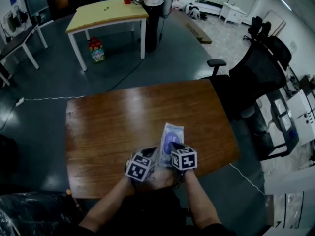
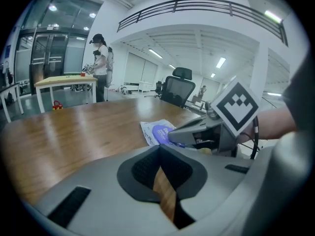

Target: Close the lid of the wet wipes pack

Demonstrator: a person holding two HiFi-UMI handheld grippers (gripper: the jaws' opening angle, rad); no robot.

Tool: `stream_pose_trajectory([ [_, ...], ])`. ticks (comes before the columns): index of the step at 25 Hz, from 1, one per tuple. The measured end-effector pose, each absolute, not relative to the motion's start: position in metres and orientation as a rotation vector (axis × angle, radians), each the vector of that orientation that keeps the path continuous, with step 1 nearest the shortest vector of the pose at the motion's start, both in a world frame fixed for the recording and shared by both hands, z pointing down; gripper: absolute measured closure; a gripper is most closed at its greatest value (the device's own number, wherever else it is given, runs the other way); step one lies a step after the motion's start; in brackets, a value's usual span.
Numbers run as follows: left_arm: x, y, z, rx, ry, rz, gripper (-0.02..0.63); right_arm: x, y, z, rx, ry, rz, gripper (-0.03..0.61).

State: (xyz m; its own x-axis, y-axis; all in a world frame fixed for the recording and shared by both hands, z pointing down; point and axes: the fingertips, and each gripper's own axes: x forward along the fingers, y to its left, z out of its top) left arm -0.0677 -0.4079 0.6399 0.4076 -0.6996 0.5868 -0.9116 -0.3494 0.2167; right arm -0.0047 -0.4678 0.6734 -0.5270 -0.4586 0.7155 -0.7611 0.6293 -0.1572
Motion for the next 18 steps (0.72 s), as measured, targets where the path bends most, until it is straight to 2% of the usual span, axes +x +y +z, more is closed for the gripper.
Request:
stream_pose_trajectory([
  [11, -0.067, -0.39, 0.609, 2.211, -1.388, 0.482, 0.607, 0.005, -0.448, 0.65, 1.049, -2.283, 0.598, 0.569],
  [18, -0.057, -0.373, 0.572, 2.325, -1.349, 0.412, 0.606, 0.01, -0.41, 0.58, 1.17, -2.477, 0.585, 0.571],
])
